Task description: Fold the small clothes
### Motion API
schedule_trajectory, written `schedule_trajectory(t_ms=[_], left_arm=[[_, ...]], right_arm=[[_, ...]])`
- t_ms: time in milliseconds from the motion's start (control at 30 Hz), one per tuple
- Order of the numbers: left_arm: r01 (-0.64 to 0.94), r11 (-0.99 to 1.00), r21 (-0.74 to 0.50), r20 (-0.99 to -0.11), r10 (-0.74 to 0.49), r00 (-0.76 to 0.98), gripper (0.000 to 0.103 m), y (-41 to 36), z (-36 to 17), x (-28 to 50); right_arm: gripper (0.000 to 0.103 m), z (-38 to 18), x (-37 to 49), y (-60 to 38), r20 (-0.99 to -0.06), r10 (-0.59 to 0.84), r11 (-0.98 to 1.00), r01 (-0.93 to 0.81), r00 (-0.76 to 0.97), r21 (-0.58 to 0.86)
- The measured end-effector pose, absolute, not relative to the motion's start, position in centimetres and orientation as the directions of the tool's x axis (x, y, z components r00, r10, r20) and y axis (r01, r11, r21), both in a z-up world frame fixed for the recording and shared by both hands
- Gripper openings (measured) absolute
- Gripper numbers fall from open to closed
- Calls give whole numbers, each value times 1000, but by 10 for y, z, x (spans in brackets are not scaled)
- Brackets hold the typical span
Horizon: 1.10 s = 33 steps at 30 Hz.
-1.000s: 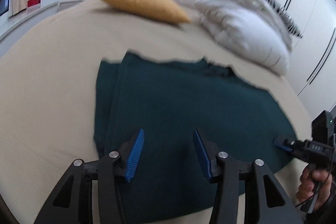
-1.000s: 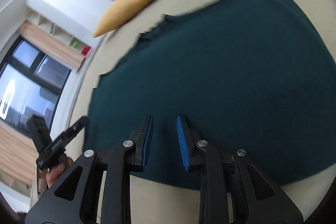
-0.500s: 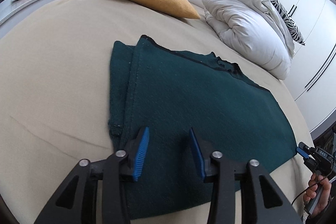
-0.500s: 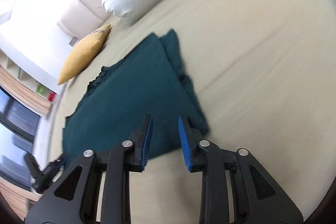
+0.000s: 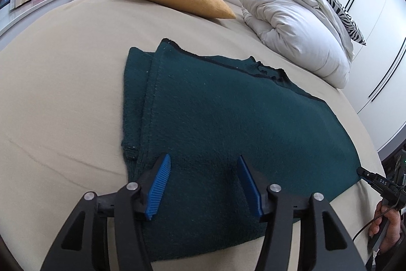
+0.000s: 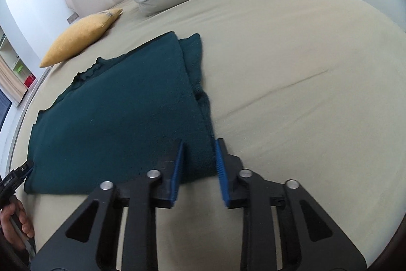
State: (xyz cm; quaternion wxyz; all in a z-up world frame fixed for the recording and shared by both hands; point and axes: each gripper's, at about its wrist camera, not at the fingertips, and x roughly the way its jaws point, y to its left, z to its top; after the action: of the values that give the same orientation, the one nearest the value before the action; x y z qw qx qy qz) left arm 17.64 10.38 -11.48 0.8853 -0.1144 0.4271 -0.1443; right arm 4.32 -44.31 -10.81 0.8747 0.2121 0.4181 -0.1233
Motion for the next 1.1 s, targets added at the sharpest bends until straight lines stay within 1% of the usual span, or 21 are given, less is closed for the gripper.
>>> schedule_trajectory(t_ms=[67,200,300,433,633,733,767,800,833,867,900,933,1000,1067,1100], left_arm=[[157,931,-330,-722,-356,594,58,104,-115,177],[159,933,-324,-724,-352,594,58,104,-115,177],[158,932,-325,-724,-353,593,58,104,-115,177],[156,931,-331,-726,-357,587,58,105,-114,177],[162,934,-319,-729,-351,587,58,105,-113,176],[160,930,-330,-728,-359,584,58,108,-113,176],[157,930,-331,-731,-358,581,58,108,-111,176],[153,931,-332,-732,-356,581,58,108,-108,175],[151,930,-334,-729,-357,584,58,109,-105,174],[150,929,-339,-721,-359,593,58,109,-100,174],[155,927,-341,-710,-363,604,58,109,-94,173],[163,926,-340,-703,-365,611,58,107,-90,174],[186,928,-322,-692,-365,623,58,100,-82,179],[197,933,-303,-693,-357,626,58,94,-80,189],[195,935,-297,-697,-352,625,58,92,-81,194]], right_arm=[[14,-107,43,-442,-782,-55,888,389,620,246],[7,-105,44,-435,-792,-79,914,361,605,185],[5,-103,44,-432,-804,-91,923,352,588,153],[4,-102,30,-442,-809,-76,906,378,582,188],[4,-121,24,-445,-819,-55,892,397,571,217],[8,-124,26,-449,-826,-29,890,391,562,235],[15,-121,25,-449,-828,-35,891,393,559,228],[23,-115,23,-447,-833,-71,894,406,548,191],[28,-107,22,-445,-835,-108,892,423,540,158],[38,-100,21,-443,-831,-137,887,440,539,140],[42,-88,18,-440,-811,-164,877,460,562,141],[42,-79,18,-437,-793,-167,875,458,586,154],[42,-62,26,-426,-749,-111,892,397,654,214],[42,-55,48,-407,-709,45,910,264,704,321],[42,-55,63,-395,-681,149,905,179,716,386]])
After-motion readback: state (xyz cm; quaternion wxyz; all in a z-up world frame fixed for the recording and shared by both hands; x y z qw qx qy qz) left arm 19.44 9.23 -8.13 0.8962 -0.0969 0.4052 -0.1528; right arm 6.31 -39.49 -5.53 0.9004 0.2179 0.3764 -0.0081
